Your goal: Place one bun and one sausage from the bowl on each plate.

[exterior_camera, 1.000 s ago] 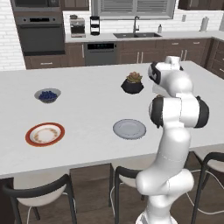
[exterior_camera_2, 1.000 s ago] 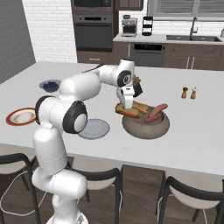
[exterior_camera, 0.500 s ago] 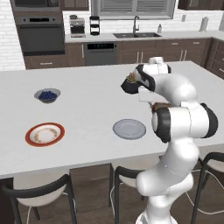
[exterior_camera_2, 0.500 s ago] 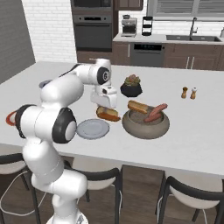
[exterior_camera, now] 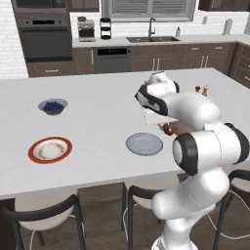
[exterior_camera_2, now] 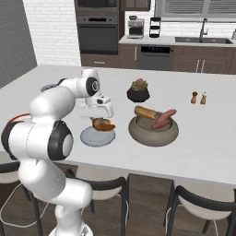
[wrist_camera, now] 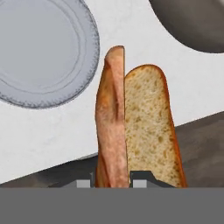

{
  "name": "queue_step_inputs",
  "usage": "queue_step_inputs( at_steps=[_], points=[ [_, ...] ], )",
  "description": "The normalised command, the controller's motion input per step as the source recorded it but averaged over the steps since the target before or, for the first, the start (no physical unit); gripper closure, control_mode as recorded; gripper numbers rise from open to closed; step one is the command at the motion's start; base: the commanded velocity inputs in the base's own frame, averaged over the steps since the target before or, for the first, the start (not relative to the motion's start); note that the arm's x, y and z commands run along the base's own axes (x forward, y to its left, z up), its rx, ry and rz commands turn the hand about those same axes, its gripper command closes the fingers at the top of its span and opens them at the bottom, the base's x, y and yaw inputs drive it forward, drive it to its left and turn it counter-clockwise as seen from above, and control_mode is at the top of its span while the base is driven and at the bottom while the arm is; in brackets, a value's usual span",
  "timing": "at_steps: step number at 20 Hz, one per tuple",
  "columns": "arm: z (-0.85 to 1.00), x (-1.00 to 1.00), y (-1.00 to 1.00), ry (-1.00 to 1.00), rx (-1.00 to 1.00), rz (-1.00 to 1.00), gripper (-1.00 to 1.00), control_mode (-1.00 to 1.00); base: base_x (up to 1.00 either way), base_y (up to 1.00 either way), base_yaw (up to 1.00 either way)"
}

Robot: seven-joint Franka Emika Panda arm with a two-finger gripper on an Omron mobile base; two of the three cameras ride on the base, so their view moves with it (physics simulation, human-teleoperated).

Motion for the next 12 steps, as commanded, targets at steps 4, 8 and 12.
queue_step_inputs(
  at_steps=[4, 8, 12],
  points=[
    [-0.49, 0.00, 0.02, 0.00, 0.00, 0.51, 1.00, -1.00, 0.00, 0.00, 0.00],
    [-0.39, 0.12, 0.11, -0.04, 0.00, 0.30, 1.00, -1.00, 0.00, 0.00, 0.00],
    [-0.17, 0.35, 0.02, -0.17, 0.02, 0.01, 1.00, -1.00, 0.00, 0.00, 0.00]
  ],
)
